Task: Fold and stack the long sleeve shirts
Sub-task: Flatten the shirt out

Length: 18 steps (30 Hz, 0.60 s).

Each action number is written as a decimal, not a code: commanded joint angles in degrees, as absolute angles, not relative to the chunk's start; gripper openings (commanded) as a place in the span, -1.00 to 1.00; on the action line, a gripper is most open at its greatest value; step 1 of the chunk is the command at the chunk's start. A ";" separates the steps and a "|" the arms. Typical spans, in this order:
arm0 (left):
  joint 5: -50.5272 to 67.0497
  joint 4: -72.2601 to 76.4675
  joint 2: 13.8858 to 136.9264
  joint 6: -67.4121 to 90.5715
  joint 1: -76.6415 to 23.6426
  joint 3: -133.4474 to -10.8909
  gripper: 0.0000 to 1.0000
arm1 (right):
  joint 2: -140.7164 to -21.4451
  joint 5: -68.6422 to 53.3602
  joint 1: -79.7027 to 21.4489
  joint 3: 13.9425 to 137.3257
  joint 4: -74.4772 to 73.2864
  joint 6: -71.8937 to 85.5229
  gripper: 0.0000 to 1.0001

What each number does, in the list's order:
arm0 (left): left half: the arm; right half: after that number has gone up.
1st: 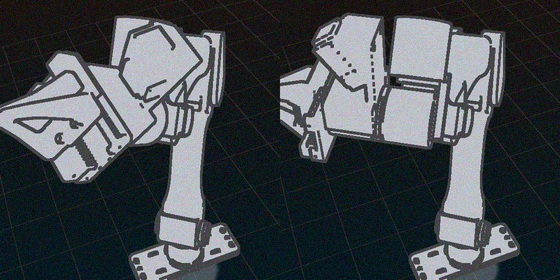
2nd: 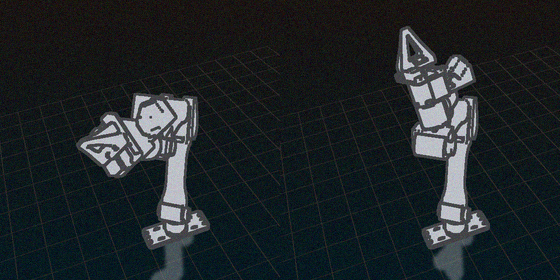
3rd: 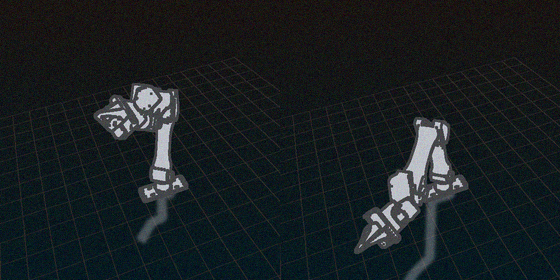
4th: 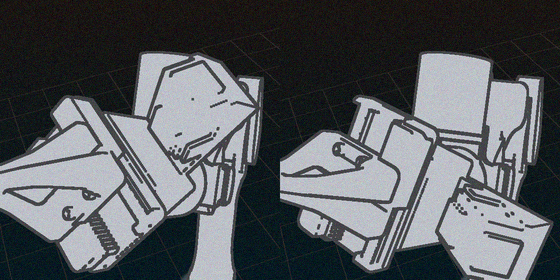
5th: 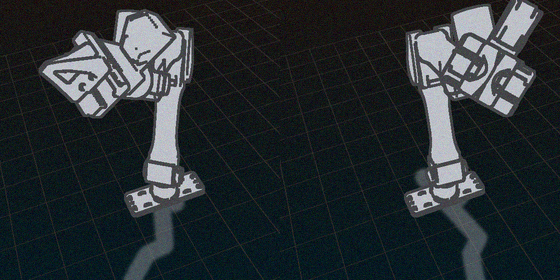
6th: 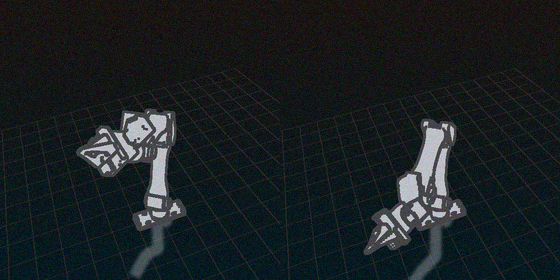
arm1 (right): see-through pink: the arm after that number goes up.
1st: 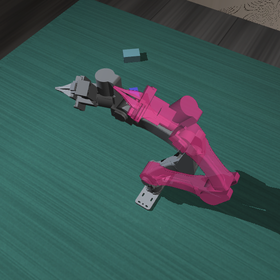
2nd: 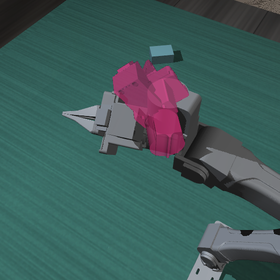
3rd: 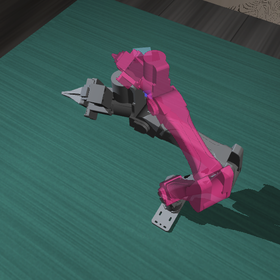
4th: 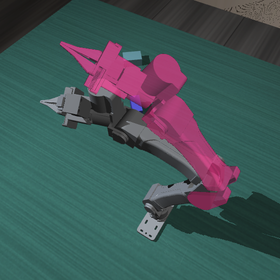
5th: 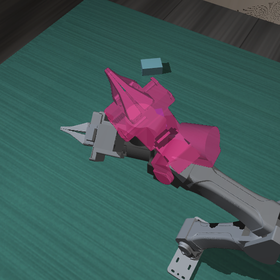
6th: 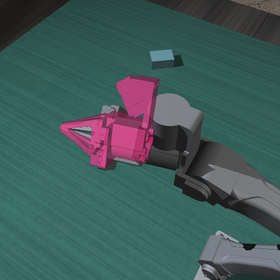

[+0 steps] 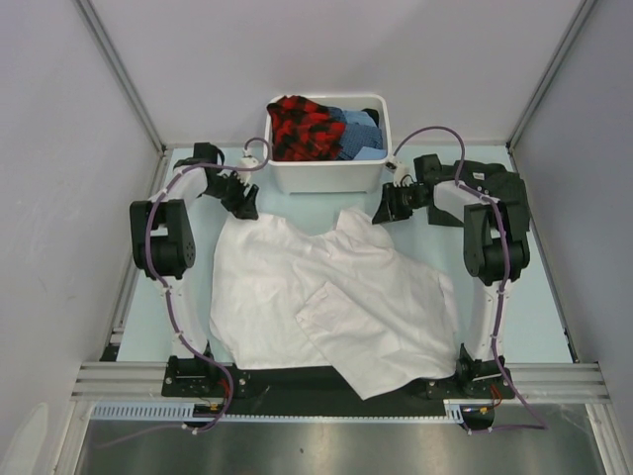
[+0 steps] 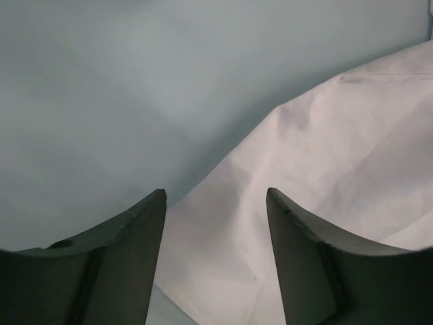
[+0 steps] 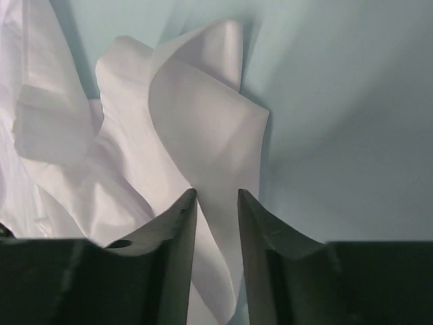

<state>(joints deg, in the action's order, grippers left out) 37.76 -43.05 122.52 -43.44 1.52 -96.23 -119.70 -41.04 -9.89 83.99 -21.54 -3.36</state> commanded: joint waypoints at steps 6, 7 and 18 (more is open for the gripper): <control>36.30 -48.78 119.71 -55.37 0.88 -93.61 -0.33 | -112.33 -40.69 -5.54 84.47 -22.68 -2.37 -1.00; 36.39 -48.78 119.53 -55.46 0.88 -93.60 -0.63 | -111.37 -40.69 -5.10 84.11 -22.68 -2.29 -1.00; 40.25 -39.48 108.12 -49.39 2.02 -91.07 -1.00 | -104.51 -38.14 1.04 89.45 -20.91 -0.35 -1.00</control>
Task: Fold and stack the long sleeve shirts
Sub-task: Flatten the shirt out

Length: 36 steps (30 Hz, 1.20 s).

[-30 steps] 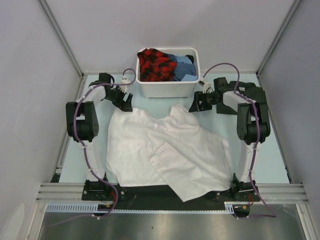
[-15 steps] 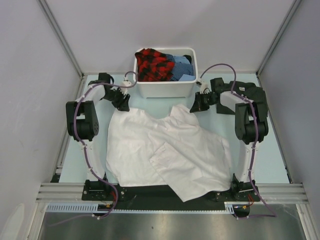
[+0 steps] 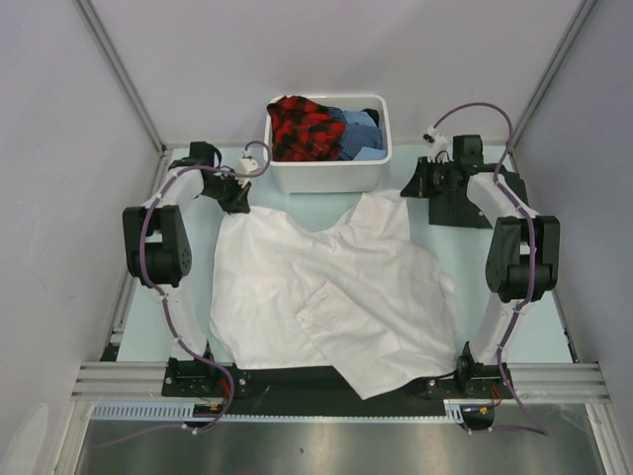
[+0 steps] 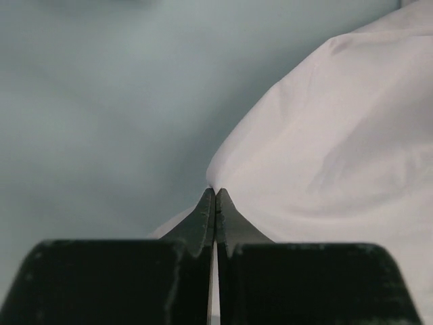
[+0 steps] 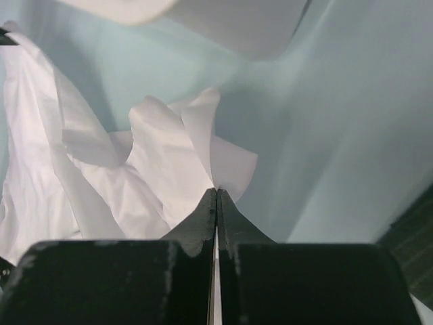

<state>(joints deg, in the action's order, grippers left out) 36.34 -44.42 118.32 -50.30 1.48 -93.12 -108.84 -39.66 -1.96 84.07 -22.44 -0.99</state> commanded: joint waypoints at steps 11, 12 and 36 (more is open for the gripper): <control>36.39 -33.75 101.16 -54.66 2.11 -80.95 -1.00 | -102.13 -34.98 4.57 94.75 -26.37 -10.54 -1.00; 34.82 -33.58 101.68 -55.71 2.11 -80.86 -1.00 | -101.26 -35.07 4.57 94.40 -26.45 -11.16 -1.00; 32.08 -25.14 104.42 -53.62 0.53 -78.84 -0.99 | -100.89 -26.28 2.90 98.43 -16.18 -11.07 -1.00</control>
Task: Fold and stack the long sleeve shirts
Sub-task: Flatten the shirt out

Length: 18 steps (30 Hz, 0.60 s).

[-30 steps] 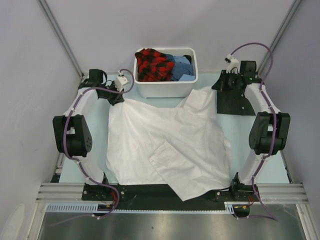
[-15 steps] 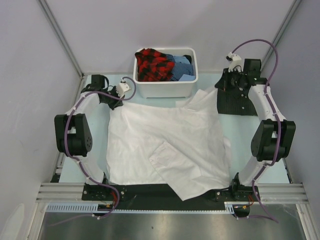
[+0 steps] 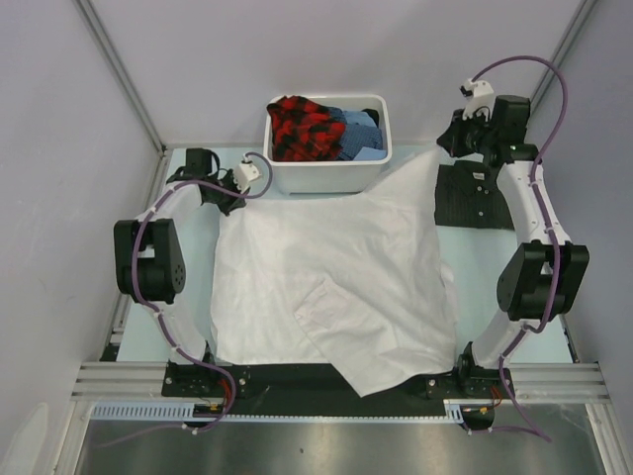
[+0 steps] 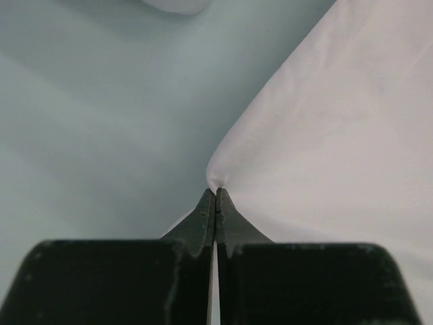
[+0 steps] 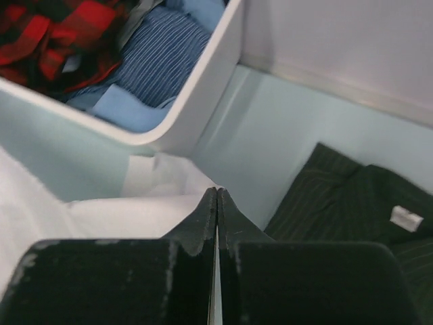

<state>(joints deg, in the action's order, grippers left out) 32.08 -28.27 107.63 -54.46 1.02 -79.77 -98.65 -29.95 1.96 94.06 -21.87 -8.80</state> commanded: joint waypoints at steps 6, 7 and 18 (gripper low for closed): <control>29.80 -21.98 104.15 -51.33 0.44 -77.52 -1.00 | -105.29 -23.82 2.11 103.35 -15.03 -13.00 -1.00; 29.62 -21.80 104.41 -51.24 0.44 -77.61 -1.00 | -106.51 -23.91 1.94 104.06 -15.55 -14.14 -1.00; 30.06 -22.06 104.41 -51.50 0.44 -76.81 -0.95 | -98.70 -23.99 0.18 92.11 -19.16 -18.11 -1.00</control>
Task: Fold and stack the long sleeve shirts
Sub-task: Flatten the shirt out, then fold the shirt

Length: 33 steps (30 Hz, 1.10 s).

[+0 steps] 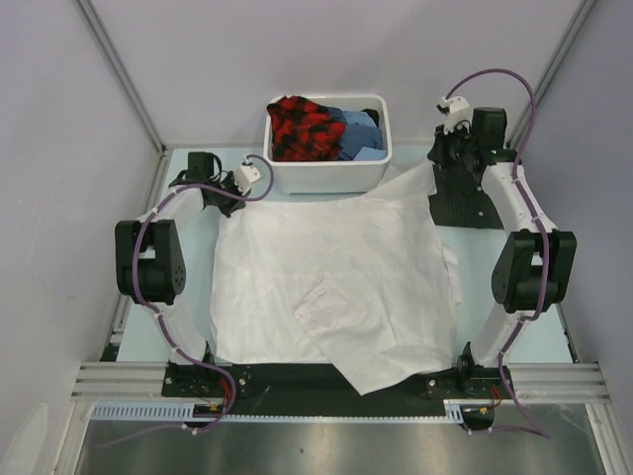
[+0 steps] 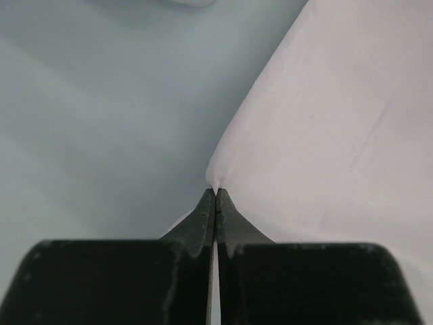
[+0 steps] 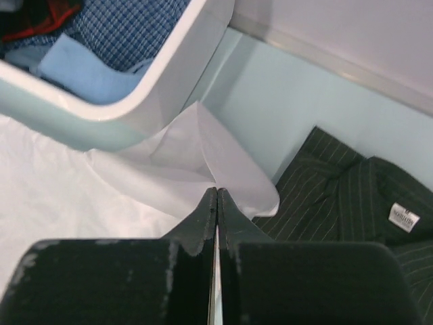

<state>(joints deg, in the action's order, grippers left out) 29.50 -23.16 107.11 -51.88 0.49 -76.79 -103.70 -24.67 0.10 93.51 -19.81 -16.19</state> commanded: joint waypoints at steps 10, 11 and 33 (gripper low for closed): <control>33.66 -27.95 100.99 -60.64 0.53 -76.38 -0.99 | -90.36 -27.16 0.18 87.02 -24.95 -20.47 -1.00; 33.92 -28.04 100.20 -61.34 0.44 -75.77 -0.99 | -88.70 -27.42 0.18 86.32 -25.48 -20.65 -1.00; 31.72 -52.02 76.02 -87.02 1.58 -53.52 0.05 | -59.67 -29.55 -13.18 58.97 -60.38 -39.56 0.26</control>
